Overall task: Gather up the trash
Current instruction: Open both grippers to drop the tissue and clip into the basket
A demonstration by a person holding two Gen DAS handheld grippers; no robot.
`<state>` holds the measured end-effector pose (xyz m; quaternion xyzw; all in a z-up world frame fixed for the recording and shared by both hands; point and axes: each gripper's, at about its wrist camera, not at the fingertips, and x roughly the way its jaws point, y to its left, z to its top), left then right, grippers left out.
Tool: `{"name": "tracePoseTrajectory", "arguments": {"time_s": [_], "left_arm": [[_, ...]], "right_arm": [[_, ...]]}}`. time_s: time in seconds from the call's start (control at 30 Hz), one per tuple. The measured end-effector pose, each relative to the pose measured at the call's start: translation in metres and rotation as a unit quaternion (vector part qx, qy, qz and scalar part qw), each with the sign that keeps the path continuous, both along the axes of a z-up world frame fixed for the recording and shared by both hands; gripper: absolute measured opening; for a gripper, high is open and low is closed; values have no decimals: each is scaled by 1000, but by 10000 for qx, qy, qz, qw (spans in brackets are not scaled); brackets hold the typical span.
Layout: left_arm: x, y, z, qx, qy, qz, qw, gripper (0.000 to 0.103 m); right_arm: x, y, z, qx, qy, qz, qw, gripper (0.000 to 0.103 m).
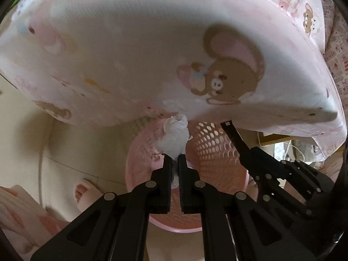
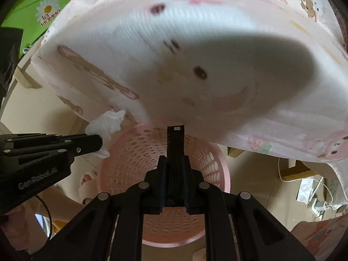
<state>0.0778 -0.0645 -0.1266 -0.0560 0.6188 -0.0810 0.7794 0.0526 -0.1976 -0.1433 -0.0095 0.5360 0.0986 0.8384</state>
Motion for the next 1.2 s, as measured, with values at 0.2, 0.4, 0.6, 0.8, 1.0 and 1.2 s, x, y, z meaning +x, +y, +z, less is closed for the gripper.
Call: {"name": "tracePoseTrajectory", "arguments": {"time_s": [0.2, 0.4, 0.6, 0.8, 1.0, 1.2], "left_arm": [[-2, 2, -13, 19, 243, 66, 9997, 6], [-4, 6, -21, -25, 416, 150, 9990, 7], [-2, 10, -19, -20, 369, 223, 9991, 22], [-5, 9, -9, 62, 124, 180, 9997, 32], [-11, 8, 17, 308, -457, 113, 9984, 43], [-18, 12, 46, 430, -1141, 76, 9925, 51]], "right_arm": [[6, -5, -14, -35, 202, -58, 9998, 14], [9, -10, -24, -14, 366, -156, 9992, 14], [10, -13, -24, 8, 470, -269, 9985, 17], [10, -19, -19, 64, 355, -411, 9985, 52], [9, -20, -6, 144, 200, -507, 9984, 52], [2, -18, 16, 69, -142, -455, 9988, 52]]}}
